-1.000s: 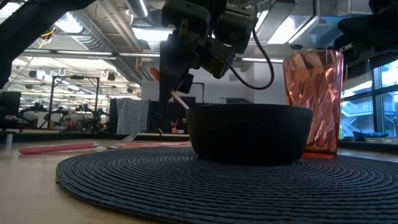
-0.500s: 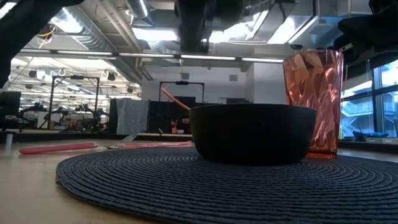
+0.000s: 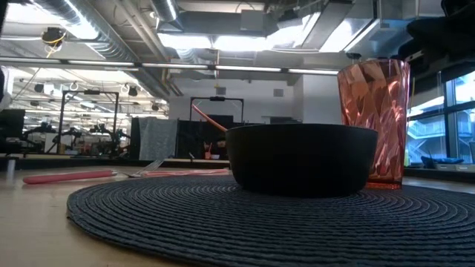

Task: Pick & Place Utensil
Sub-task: Put the orange straw in the brown cup

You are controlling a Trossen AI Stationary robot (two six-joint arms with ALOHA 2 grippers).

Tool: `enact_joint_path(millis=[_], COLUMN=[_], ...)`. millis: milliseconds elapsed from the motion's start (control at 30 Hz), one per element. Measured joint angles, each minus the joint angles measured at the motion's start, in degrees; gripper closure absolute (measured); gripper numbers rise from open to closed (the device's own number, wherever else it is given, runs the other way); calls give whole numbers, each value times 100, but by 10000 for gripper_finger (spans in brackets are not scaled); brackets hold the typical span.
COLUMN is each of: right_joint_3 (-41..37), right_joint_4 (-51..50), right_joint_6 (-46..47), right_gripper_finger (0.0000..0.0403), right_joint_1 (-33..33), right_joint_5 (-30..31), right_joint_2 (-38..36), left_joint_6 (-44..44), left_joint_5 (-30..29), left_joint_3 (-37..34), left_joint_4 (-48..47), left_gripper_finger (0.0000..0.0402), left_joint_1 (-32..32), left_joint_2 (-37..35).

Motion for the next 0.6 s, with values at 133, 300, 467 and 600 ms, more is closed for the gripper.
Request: enact_joint_path(millis=[133, 300, 467, 600], right_joint_3=[0, 0, 0, 0], right_joint_4=[1, 2, 10, 9], right_joint_6=[-9, -29, -67, 5], right_gripper_finger=[385, 386, 386, 386], right_joint_1=[0, 0, 0, 0], right_joint_5=[-68, -67, -67, -65], right_joint_2=[-1, 0, -1, 1], left_joint_6=[-35, -376, -1287, -1472], left_joint_5=[-69, -758, -2082, -2837], left_joint_3=[-2062, -4940, -7595, -8867], left_joint_4=[1513, 4542, 8008, 9574], left_gripper_finger=[398, 399, 399, 399], left_joint_1=[173, 450, 762, 743], left_joint_2=[-1348, -3105, -4058, -4367])
